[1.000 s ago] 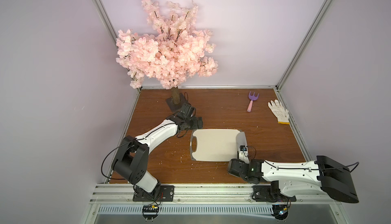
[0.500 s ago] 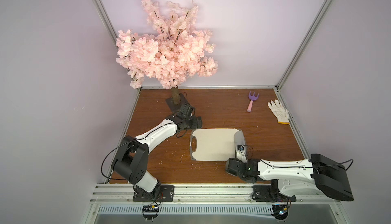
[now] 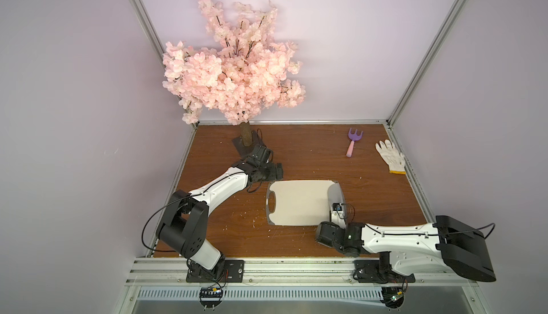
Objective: Align the knife with the edge of the cutting board
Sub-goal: Place the knife at the edge of the cutting board.
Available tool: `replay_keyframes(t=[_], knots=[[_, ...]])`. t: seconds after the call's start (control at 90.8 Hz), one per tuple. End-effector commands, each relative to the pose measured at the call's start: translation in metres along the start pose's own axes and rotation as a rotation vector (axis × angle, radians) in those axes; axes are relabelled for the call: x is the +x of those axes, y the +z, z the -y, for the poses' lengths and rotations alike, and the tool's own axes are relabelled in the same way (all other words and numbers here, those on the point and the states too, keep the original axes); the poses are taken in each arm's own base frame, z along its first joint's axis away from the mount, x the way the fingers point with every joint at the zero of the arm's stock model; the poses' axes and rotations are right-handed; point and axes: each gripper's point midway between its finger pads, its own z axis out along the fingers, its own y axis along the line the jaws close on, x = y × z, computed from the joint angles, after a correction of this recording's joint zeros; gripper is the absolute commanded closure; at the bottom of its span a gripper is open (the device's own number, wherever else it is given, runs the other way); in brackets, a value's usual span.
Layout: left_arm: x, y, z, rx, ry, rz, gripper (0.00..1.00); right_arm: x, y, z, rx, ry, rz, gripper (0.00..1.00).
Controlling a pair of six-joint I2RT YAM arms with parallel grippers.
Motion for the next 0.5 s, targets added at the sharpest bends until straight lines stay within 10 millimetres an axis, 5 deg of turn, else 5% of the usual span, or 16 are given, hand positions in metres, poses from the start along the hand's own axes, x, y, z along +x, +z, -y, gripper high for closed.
replay_keyframes(t=[0.0,0.275,0.484], knots=[[0.0001,0.0005,-0.0049,-0.01,0.006,-0.004,0.0,0.0096,-0.0014,0.0078,0.015,-0.018,-0.025,0.72],[0.0006,0.0008,-0.0053,-0.012,0.006,-0.005,0.0,0.0142,-0.0015,0.0133,0.025,-0.013,-0.03,0.65],[0.0005,0.001,-0.0058,-0.014,0.007,-0.005,0.0,0.015,-0.0027,0.0108,0.023,-0.015,-0.032,0.39]])
